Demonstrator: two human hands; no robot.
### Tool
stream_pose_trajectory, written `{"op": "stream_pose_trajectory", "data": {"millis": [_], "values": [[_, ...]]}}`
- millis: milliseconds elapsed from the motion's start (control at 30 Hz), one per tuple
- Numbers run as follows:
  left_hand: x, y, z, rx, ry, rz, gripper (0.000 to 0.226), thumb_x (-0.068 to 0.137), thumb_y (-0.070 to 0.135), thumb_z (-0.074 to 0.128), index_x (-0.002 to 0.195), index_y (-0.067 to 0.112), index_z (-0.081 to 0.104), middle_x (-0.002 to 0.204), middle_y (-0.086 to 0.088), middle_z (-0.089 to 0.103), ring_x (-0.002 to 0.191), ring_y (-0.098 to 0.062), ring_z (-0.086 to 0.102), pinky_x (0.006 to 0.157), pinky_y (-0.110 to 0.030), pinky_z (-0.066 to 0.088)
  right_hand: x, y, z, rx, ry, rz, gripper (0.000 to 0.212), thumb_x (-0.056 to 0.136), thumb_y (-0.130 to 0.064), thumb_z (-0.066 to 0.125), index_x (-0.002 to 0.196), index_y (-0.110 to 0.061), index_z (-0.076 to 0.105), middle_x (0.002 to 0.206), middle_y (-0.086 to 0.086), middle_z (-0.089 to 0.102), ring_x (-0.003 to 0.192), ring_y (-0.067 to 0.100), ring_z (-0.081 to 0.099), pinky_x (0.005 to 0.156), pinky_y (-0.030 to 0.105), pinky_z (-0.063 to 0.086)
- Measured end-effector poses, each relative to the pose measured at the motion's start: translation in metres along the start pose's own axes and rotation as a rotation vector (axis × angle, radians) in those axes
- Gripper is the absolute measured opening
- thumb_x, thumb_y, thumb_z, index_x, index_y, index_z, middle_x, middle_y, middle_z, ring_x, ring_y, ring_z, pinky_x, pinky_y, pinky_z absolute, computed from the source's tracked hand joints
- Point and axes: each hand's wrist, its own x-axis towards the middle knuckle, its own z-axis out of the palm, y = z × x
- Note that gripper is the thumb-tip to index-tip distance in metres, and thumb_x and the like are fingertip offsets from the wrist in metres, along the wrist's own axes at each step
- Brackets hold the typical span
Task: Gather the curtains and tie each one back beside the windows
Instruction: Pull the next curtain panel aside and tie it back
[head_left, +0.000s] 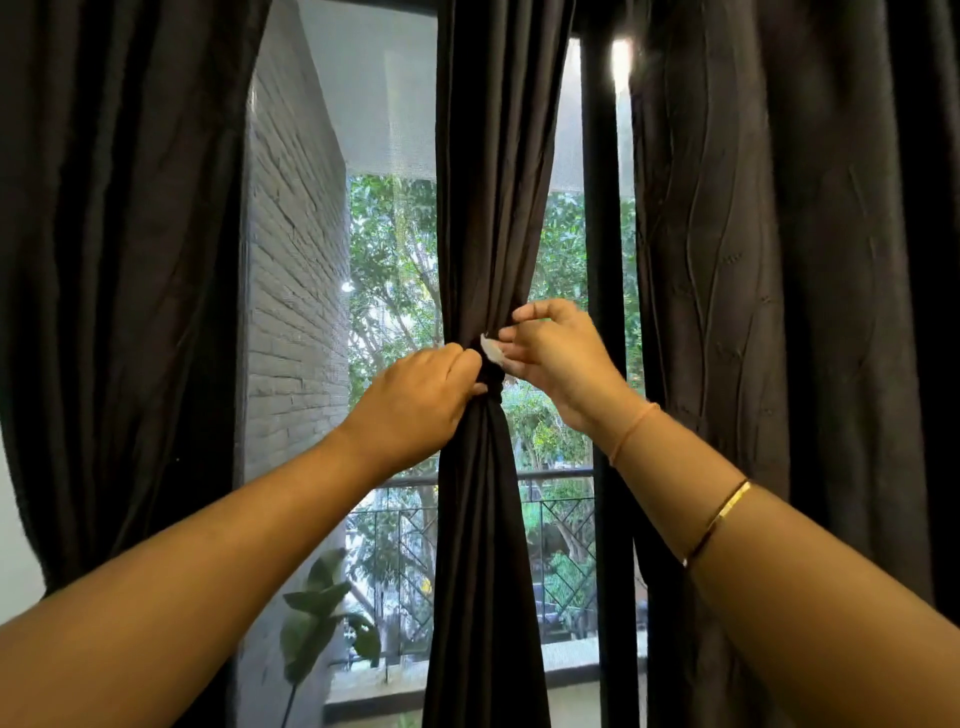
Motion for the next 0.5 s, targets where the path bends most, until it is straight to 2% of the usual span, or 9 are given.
{"op": "stream_pose_trajectory", "data": {"millis": [67, 133, 233, 300, 367, 433, 500], "values": [[0.003, -0.002, 0.004, -0.069, -0.146, -0.156, 0.021, 0.096, 0.031, 0.041, 0.091, 0.012, 0.05, 0.086, -0.006, 0.05, 0.078, -0.026, 0.051, 0.06, -0.031, 0.034, -0.002, 0.012, 0.001, -0.172, -0.038, -0.112, 0.026, 0.089, 0.009, 0.043, 0.083, -0.016, 0.045, 0.082, 0.005, 0.053, 0.078, 0.017, 0.06, 0.072, 0.026, 0.052], [0.009, -0.006, 0.002, -0.258, -0.34, -0.265, 0.02, 0.097, 0.032, 0.042, 0.091, 0.015, 0.05, 0.086, -0.001, 0.044, 0.083, -0.023, 0.049, 0.066, -0.03, 0.033, -0.004, 0.019, 0.0, -0.335, -0.084, -0.204, 0.027, 0.088, 0.011, 0.044, 0.09, -0.016, 0.046, 0.087, 0.002, 0.052, 0.092, 0.018, 0.057, 0.078, 0.026, 0.049], [0.023, -0.014, -0.009, -0.501, -0.519, -0.396, 0.03, 0.097, 0.03, 0.044, 0.07, 0.018, 0.046, 0.076, 0.001, 0.041, 0.074, -0.017, 0.044, 0.064, -0.029, 0.029, -0.007, 0.023, -0.006, -0.404, -0.193, -0.289, 0.031, 0.083, 0.016, 0.039, 0.1, -0.01, 0.041, 0.097, 0.004, 0.05, 0.1, 0.015, 0.057, 0.089, 0.027, 0.048], [0.03, -0.019, -0.018, -0.633, -0.571, -0.503, 0.036, 0.097, 0.028, 0.044, 0.062, 0.02, 0.044, 0.069, 0.001, 0.041, 0.064, -0.013, 0.039, 0.059, -0.028, 0.028, -0.011, 0.027, -0.008, -0.457, -0.264, -0.373, 0.028, 0.082, 0.014, 0.044, 0.099, -0.008, 0.04, 0.104, 0.01, 0.051, 0.104, 0.02, 0.057, 0.096, 0.027, 0.046], [0.034, -0.022, -0.023, -0.73, -0.612, -0.592, 0.032, 0.097, 0.026, 0.044, 0.066, 0.019, 0.048, 0.066, 0.002, 0.039, 0.06, -0.012, 0.034, 0.056, -0.026, 0.027, -0.013, 0.032, -0.01, -0.601, -0.299, -0.518, 0.023, 0.081, 0.006, 0.058, 0.092, -0.008, 0.045, 0.108, 0.017, 0.051, 0.107, 0.028, 0.054, 0.098, 0.034, 0.046], [0.035, -0.023, -0.027, -0.791, -0.649, -0.665, 0.028, 0.096, 0.027, 0.044, 0.07, 0.02, 0.049, 0.068, 0.002, 0.037, 0.062, -0.012, 0.033, 0.058, -0.027, 0.027, -0.015, 0.036, -0.011, -0.811, -0.336, -0.644, 0.022, 0.078, -0.01, 0.072, 0.082, -0.007, 0.051, 0.114, 0.015, 0.05, 0.113, 0.025, 0.05, 0.098, 0.027, 0.041], [0.035, -0.023, -0.029, -0.793, -0.682, -0.703, 0.027, 0.096, 0.031, 0.044, 0.071, 0.022, 0.051, 0.071, 0.002, 0.039, 0.066, -0.012, 0.036, 0.061, -0.027, 0.029, -0.015, 0.038, -0.013, -1.023, -0.347, -0.71, 0.03, 0.078, -0.025, 0.075, 0.08, -0.004, 0.054, 0.121, 0.015, 0.048, 0.117, 0.023, 0.049, 0.094, 0.022, 0.038]]}}
